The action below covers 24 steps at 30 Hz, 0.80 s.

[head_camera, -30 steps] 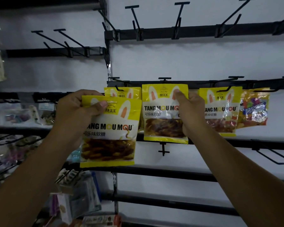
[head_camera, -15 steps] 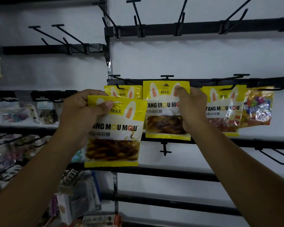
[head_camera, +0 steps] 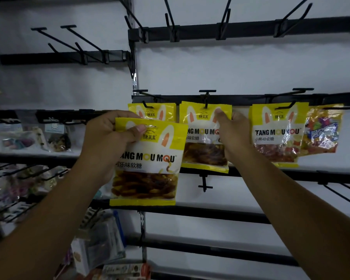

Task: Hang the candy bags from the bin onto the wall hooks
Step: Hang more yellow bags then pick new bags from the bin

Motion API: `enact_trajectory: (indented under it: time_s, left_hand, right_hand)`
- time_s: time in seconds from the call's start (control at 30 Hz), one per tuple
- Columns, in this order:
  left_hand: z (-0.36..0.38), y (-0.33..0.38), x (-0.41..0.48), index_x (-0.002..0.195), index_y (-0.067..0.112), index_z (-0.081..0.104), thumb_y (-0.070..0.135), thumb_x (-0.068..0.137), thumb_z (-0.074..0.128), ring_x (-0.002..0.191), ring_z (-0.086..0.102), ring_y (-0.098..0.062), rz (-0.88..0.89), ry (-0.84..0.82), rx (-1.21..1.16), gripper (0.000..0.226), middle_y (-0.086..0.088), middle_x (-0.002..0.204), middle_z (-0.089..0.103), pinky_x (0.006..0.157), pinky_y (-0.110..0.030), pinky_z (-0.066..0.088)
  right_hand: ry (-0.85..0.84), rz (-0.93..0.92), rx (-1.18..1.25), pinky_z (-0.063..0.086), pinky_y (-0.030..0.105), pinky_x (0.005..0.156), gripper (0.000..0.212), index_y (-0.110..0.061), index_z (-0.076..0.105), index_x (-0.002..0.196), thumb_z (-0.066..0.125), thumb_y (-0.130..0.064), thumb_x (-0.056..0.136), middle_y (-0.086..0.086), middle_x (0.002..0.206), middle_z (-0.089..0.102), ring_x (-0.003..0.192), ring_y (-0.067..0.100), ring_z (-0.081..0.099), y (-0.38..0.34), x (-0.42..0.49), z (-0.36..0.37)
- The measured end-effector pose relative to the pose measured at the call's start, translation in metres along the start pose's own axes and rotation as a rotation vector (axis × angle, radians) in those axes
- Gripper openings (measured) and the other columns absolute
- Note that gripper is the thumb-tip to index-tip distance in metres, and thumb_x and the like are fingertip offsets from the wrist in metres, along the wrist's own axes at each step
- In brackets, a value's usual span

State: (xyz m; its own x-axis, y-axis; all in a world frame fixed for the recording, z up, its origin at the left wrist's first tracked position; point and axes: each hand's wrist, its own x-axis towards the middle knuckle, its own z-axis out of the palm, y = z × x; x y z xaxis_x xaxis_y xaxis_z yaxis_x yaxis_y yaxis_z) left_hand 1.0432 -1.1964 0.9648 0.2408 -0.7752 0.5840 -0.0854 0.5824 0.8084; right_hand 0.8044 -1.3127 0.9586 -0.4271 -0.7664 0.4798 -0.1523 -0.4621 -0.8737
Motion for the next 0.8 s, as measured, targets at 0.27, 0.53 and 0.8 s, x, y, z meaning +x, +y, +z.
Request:
enact_trajectory:
  time_s: [0.27,0.53,0.8]
  left_hand:
    - [0.003,-0.008,0.001,0.082,0.025,0.068,0.009,0.078,0.076,0.067,0.070,-0.011,-0.037,0.005,0.020,0.018,0.006,0.078,0.074,0.056,-0.027,0.053]
    - [0.005,-0.011,-0.001,0.082,0.022,0.068,0.008,0.079,0.076,0.071,0.068,-0.015,-0.039,0.001,0.041,0.017,0.003,0.080,0.073,0.062,-0.029,0.054]
    - [0.010,-0.010,0.000,0.081,0.025,0.068,0.009,0.079,0.076,0.069,0.069,-0.011,-0.048,0.015,0.037,0.018,0.008,0.075,0.073,0.062,-0.029,0.054]
  right_hand:
    - [0.030,-0.058,-0.079,0.048,0.035,0.055,0.036,-0.020,0.061,0.073,0.061,-0.053,0.089,-0.001,0.064,0.054,0.054,0.014,0.053,0.004,0.008,0.003]
    - [0.016,-0.113,-0.097,0.048,0.035,0.052,0.036,-0.023,0.064,0.068,0.063,-0.054,0.087,0.005,0.063,0.059,0.051,0.011,0.054,0.008,0.012,-0.002]
    - [0.018,-0.297,-0.387,0.048,0.034,0.072,0.038,-0.020,0.050,0.116,0.069,-0.034,0.086,-0.002,0.108,0.055,0.087,0.011,0.056,0.005,0.004,-0.014]
